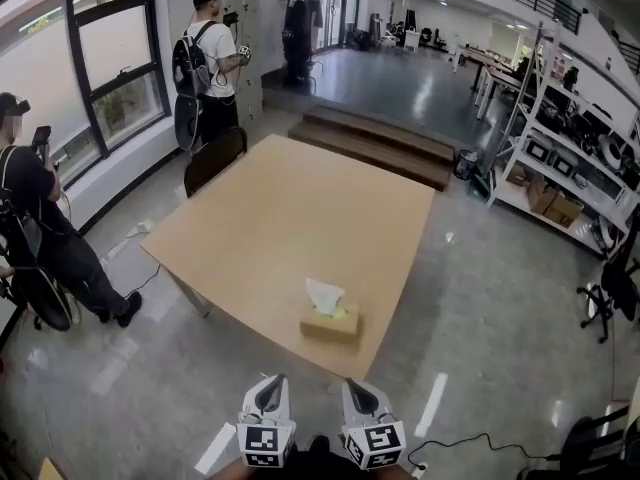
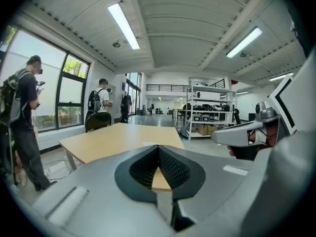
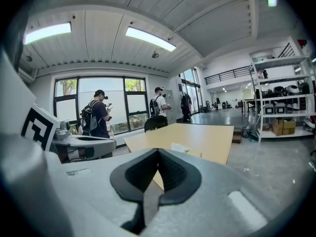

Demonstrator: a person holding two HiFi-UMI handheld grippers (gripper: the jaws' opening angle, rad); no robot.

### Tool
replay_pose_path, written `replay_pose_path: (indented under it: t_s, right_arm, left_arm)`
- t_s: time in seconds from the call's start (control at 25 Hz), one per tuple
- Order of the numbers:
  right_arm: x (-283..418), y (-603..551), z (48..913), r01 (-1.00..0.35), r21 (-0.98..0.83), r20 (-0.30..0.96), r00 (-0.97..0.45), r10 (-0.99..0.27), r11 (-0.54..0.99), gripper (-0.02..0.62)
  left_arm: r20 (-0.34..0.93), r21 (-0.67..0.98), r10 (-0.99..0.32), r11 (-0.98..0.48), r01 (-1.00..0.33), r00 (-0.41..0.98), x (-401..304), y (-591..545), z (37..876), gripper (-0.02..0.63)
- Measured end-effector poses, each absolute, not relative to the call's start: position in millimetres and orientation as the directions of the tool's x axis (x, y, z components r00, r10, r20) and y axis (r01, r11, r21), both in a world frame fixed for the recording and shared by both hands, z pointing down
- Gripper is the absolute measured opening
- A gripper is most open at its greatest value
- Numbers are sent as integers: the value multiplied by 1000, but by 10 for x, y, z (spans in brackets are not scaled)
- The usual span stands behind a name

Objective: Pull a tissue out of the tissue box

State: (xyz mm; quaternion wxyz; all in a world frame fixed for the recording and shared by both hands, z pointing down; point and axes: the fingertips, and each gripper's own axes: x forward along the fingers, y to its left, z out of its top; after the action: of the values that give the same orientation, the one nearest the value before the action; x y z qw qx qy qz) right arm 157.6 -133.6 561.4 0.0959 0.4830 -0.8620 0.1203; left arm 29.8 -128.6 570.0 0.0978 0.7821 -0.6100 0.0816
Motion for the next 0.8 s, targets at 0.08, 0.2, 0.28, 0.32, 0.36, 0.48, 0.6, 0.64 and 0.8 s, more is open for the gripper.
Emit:
replay_pose_path:
  t_s: [0.08,0.2,0.28,0.32,0.36,0.48,0.6,0.64,0.8]
  right_arm:
    - [1499,-1442,5575,-852,-108,274,-520,-809,512,-8]
    - [1396,-1567,5327,-861,-94,276,-505,-818,500,-8]
    - [1443,-1659,5232,-878,-87,306,-474,-826,471,-8]
    - [1465,-1755,5216,-886,-84,320,-457,-830,455,-8]
    - [1468,-1879,5202,-894,-80,330,-441,-834,441,-8]
    - [1418,-2268,5138,-910,-67,355,-405,-843,409,-8]
    - [1347,-2590,5159,-922,-51,380,-374,-846,384,-8]
    - [1311,-2688,5195,-924,-47,390,-367,-844,380,-8]
    - [1170,-2975,5461,-925,-46,445,-356,-822,376,4]
  left_arm:
    - [235,43,-943,-233,-971,237,227,-1401,5675,18]
    - [238,28,-942,-239,-971,238,92,-1585,5452,18]
    - [255,30,-931,-262,-964,261,112,-1737,5351,18]
    - [260,33,-926,-276,-961,275,118,-1860,5326,18]
    - [262,34,-921,-288,-957,287,107,-2003,5300,18]
    - [263,36,-911,-321,-946,319,28,-2405,5208,18]
    - [275,45,-893,-358,-933,356,-40,-2722,5273,18]
    - [283,44,-886,-370,-928,366,-66,-2826,5332,18]
    - [305,43,-863,-410,-911,403,-158,-3154,5559,18]
